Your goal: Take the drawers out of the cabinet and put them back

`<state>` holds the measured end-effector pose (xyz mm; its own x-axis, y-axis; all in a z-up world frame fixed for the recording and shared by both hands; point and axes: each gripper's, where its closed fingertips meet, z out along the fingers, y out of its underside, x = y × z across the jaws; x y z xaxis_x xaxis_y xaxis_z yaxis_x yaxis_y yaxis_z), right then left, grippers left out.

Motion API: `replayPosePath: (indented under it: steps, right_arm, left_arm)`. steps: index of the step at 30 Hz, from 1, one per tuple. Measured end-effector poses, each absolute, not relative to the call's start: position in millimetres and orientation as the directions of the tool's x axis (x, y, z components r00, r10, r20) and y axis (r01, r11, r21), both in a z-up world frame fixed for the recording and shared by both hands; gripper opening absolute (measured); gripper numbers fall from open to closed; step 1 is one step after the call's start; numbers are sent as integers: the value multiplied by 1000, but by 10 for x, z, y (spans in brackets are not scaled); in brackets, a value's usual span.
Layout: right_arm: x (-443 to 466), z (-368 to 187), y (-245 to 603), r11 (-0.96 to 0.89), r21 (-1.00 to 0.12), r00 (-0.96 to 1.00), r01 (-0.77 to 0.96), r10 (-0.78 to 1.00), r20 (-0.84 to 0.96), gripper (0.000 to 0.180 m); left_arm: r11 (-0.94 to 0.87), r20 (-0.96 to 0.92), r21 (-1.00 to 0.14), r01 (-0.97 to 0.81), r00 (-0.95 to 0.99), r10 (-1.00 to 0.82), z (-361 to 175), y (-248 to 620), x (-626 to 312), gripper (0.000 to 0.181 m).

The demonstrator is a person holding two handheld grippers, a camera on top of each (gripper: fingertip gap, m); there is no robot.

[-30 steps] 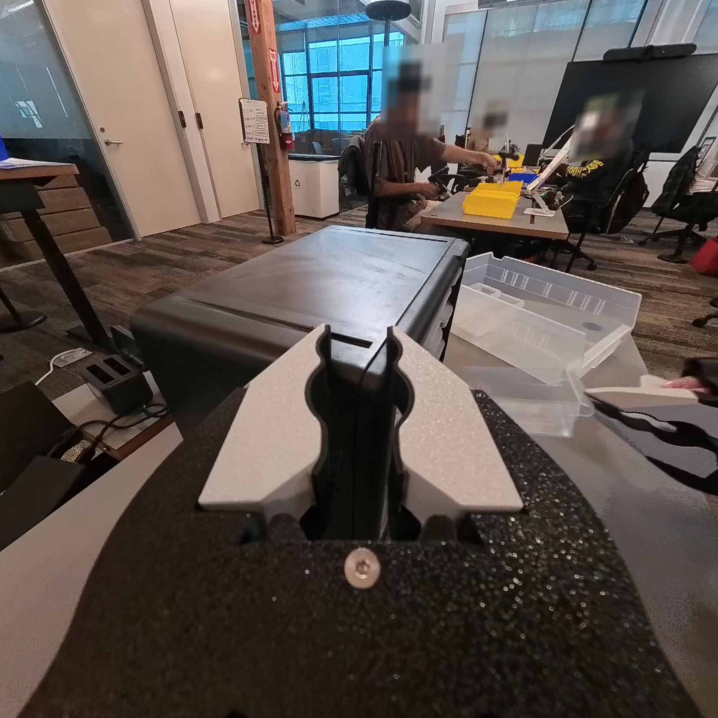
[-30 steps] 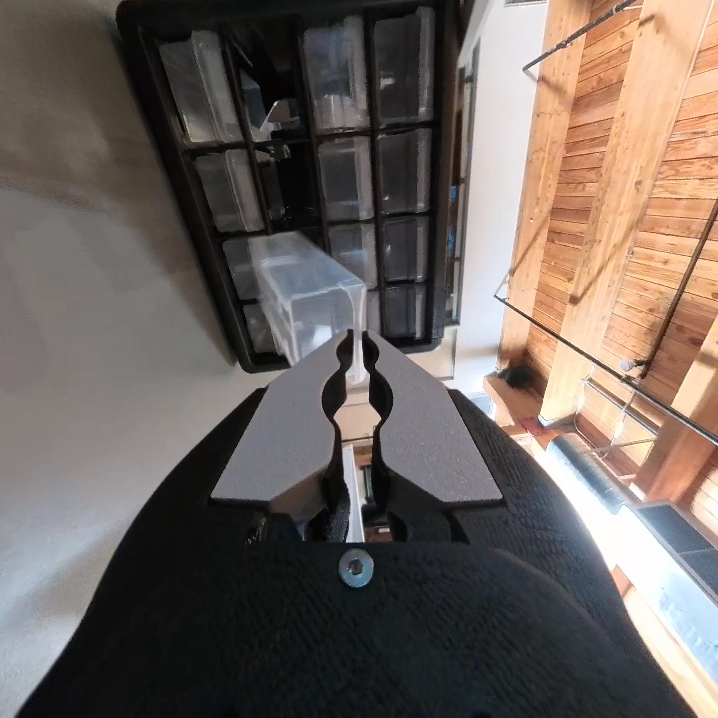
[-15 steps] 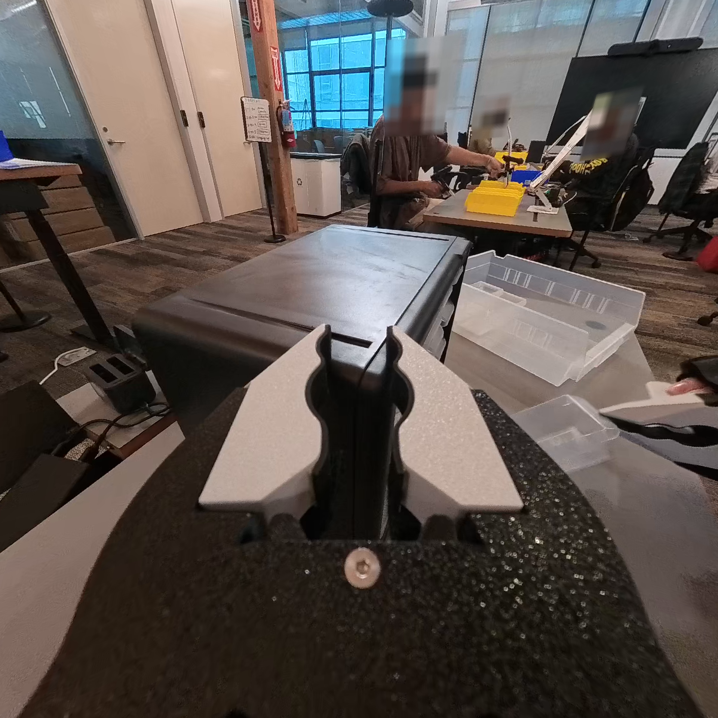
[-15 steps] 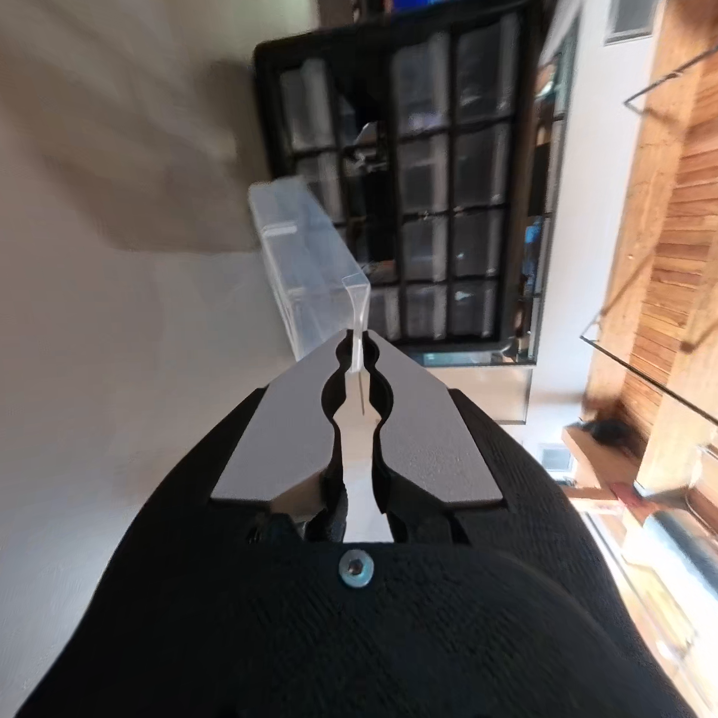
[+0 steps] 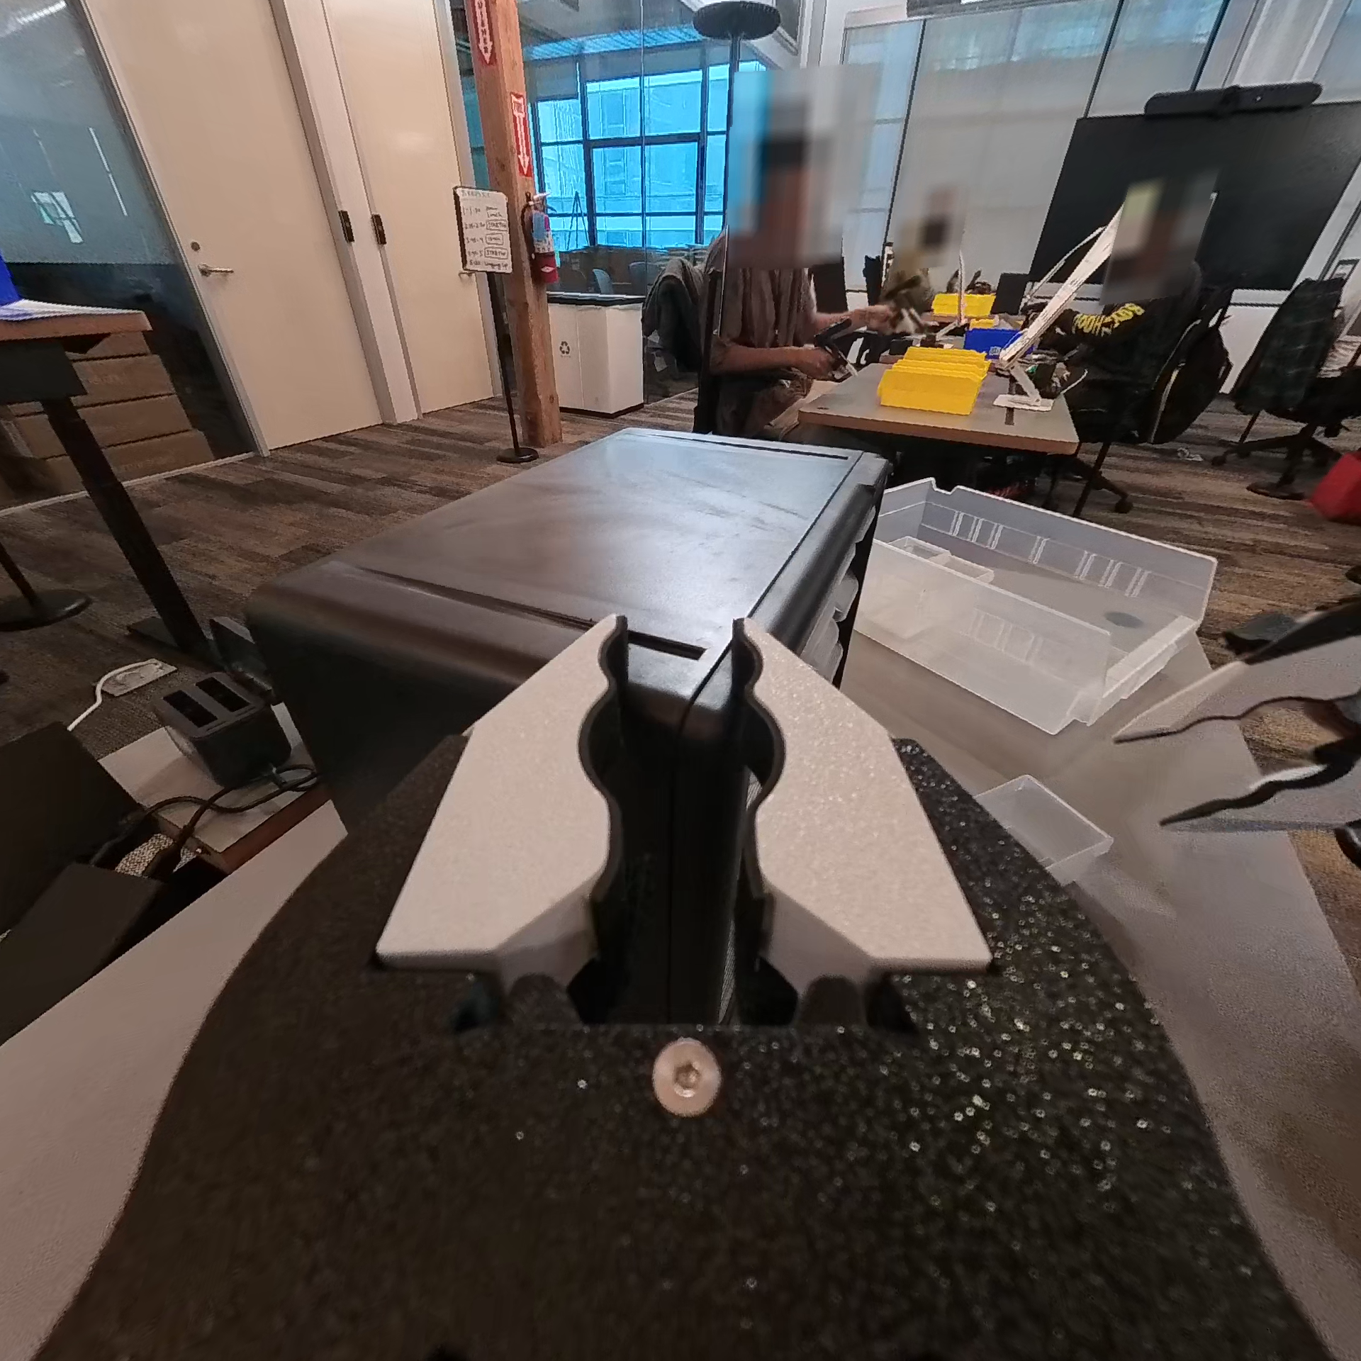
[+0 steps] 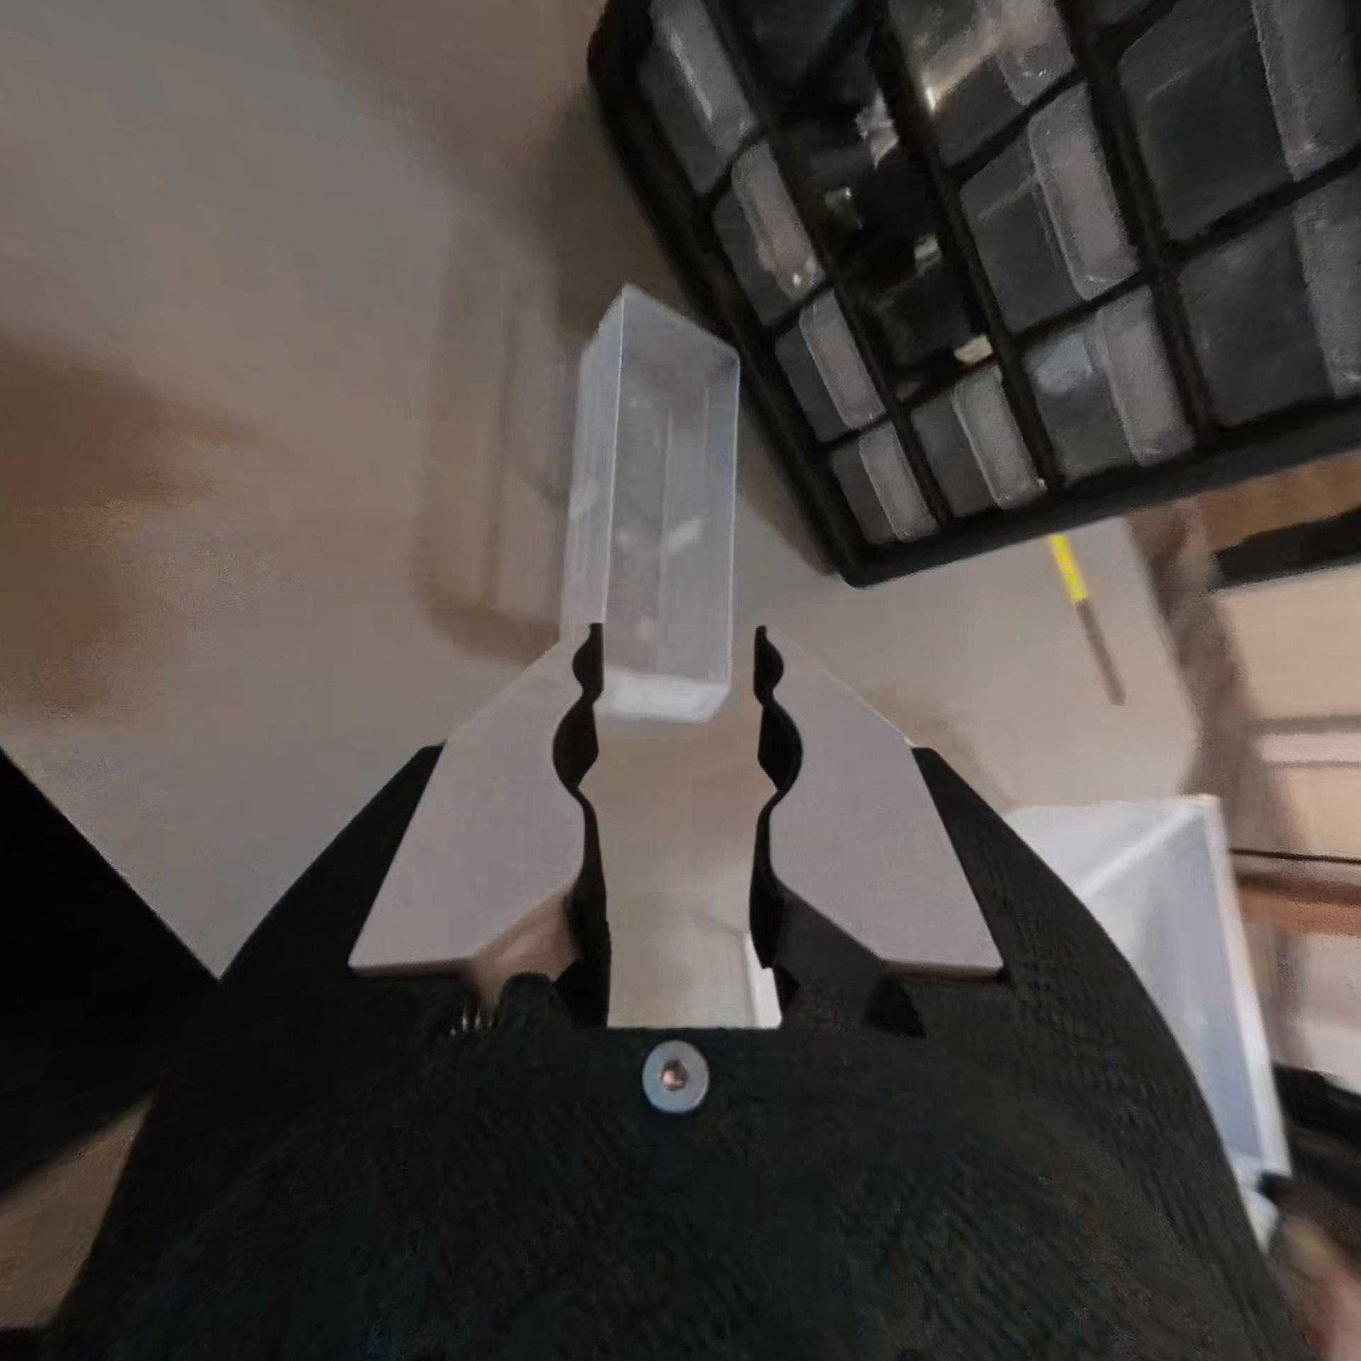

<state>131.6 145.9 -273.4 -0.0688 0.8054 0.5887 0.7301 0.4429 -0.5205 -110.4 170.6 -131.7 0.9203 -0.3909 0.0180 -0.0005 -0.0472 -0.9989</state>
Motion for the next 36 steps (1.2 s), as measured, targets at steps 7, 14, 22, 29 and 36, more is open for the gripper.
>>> replayPosePath:
  steps: [7, 14, 22, 29, 36]
  right_arm:
    - [676, -2982, 1330, 231, -528, -60, 817, 945, 320, 25]
    - [653, -3328, 1407, 154, -391, -66, 907, 971, 231, 6]
    - [899, -2897, 1184, 209, -434, -151, 876, 975, 164, 0]
    - [2338, -1819, 2596, 60, -241, 82, 969, 839, 537, 0]
    - [3093, -2353, 3195, 9, -100, 29, 995, 928, 372, 0]
  left_arm:
    - [-46, 19, -999, 1, 920, -392, -1317, 1705, -1104, 26]
    - [-46, 20, -999, 2, 919, -395, -1317, 1704, -1104, 26]
    - [-43, 24, -999, 7, 917, -398, -1315, 1704, -1107, 26]
    - [-44, 23, -999, 6, 918, -397, -1315, 1707, -1105, 26]
    - [-45, 22, -999, 4, 918, -395, -1315, 1708, -1106, 26]
